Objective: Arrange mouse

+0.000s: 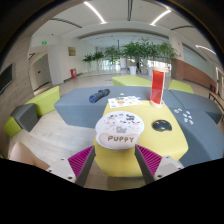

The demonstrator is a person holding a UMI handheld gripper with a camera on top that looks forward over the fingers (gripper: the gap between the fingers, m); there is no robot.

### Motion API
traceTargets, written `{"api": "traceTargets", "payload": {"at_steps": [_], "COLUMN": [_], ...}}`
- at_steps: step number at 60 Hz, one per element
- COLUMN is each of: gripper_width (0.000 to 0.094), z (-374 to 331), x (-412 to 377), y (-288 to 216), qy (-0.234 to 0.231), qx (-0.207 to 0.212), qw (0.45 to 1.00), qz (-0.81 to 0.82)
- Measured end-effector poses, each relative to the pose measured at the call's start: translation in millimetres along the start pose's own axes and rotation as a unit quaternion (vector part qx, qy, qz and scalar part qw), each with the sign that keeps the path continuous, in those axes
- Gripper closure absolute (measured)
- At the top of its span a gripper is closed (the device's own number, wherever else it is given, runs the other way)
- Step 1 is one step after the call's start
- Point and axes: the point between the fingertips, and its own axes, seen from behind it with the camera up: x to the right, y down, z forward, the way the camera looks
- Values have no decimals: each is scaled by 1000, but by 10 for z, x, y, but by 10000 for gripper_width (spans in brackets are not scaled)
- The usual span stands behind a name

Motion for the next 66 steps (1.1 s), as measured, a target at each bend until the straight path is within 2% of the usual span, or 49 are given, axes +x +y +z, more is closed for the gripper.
{"api": "traceTargets", "payload": {"at_steps": [12, 25, 31, 42, 61, 66], "gripper_width": [101, 102, 107, 109, 104, 134], "z": [118, 406, 702, 1247, 1979, 2150], "x": [418, 1627, 2225, 2439, 2838, 2951], "y": [-107, -215, -253, -182, -595, -672], "qy": [37, 117, 139, 125, 125, 128], "qx": [11, 10, 11, -7, 8, 7], "qw": [999, 993, 990, 991, 992, 992], "qz": [3, -15, -28, -48, -10, -9]}}
